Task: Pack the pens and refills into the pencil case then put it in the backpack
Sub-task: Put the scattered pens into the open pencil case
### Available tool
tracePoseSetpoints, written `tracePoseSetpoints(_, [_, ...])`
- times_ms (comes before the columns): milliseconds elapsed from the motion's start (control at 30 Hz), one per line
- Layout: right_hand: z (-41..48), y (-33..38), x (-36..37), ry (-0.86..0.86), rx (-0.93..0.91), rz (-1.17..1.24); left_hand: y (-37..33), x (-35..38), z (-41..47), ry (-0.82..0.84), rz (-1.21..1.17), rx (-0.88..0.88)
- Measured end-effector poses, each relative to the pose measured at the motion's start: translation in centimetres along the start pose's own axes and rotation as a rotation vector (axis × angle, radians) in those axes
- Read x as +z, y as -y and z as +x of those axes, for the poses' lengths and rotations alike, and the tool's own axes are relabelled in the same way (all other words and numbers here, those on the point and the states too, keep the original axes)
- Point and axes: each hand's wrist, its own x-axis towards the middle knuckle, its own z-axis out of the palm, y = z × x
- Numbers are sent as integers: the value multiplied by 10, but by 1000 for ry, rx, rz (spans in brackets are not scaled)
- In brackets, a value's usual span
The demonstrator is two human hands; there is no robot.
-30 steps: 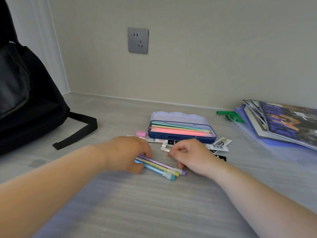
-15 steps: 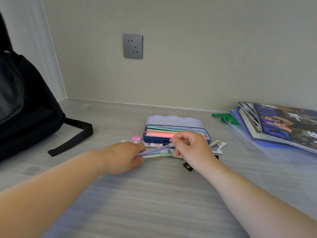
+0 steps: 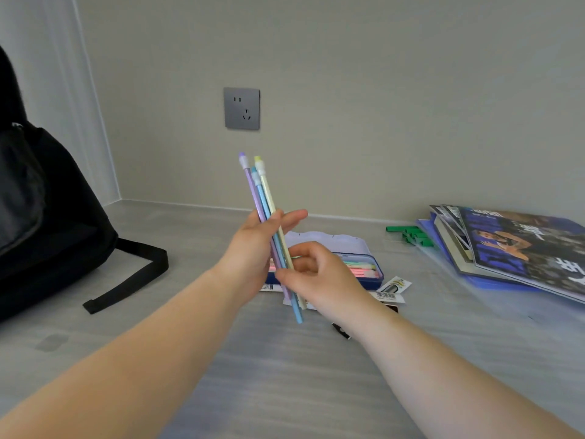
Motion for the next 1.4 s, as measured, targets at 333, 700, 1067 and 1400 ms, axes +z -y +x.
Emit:
tracePoseSetpoints(333, [38, -15, -25, 39, -5, -602, 17, -18, 15, 17, 204, -43])
tracePoseSetpoints(700, [44, -44, -95, 132, 93, -1349, 63, -55, 32, 83, 826, -35])
tracePoseSetpoints(1067, [57, -55, -91, 83, 50, -1183, 67, -55, 28, 120, 1089, 57])
tracePoseSetpoints(1400, [69, -74, -69, 89, 43, -824, 70, -56, 29, 168, 1278, 126])
